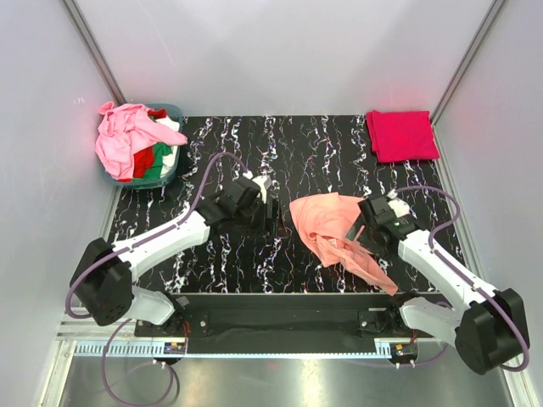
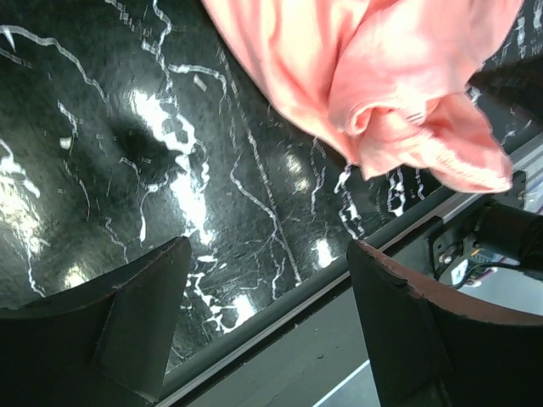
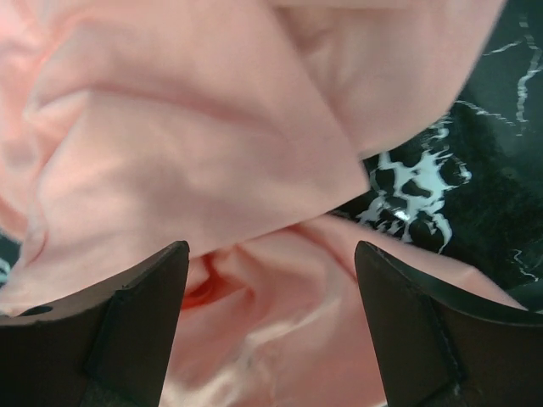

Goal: Fold and stack the t-shirts
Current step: Move the tshirt to the center of the board, then flatten the tshirt out

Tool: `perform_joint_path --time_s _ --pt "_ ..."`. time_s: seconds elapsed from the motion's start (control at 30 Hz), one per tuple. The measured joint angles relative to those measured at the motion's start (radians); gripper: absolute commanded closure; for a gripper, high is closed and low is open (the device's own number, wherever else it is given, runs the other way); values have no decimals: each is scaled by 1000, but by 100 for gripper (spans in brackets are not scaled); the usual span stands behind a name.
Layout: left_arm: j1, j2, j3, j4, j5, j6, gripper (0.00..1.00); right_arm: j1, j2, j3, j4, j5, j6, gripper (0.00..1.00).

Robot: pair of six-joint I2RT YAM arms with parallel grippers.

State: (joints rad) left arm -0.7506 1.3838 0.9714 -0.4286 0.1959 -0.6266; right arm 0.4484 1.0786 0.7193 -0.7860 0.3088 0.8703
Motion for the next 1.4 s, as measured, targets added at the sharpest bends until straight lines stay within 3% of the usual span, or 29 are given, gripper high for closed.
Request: perform_joint_path --time_s 0.17,0.37,0.63,0.83,1.03,1.27,1.3,1.37,1.4 --pt "-24 -58 -85 12 -21 -19 21 -144 17 -71 37 -82 18 16" --pt "-32 -139 -176 12 -33 -35 21 -188 124 -82 117 -146 28 20" --pt "-32 -192 -224 9 -54 -39 21 -190 194 -77 185 -171 30 77" --pt "-32 -201 -233 11 -55 -48 22 -192 126 -13 121 -163 -5 100" --pt "-33 -227 -240 6 -71 -60 23 -145 83 209 16 -148 -82 100" --pt "-34 -332 -238 -64 -137 -60 24 166 281 635 -55 -113 -122 100" --pt "-34 -359 -238 -80 -153 -60 23 197 312 678 -63 -109 -124 88" --pt "-34 -410 -237 -112 -182 -60 23 272 388 757 -49 -134 -135 43" --pt "-34 -442 -237 -134 -202 -61 23 299 419 781 -31 -167 -151 27"
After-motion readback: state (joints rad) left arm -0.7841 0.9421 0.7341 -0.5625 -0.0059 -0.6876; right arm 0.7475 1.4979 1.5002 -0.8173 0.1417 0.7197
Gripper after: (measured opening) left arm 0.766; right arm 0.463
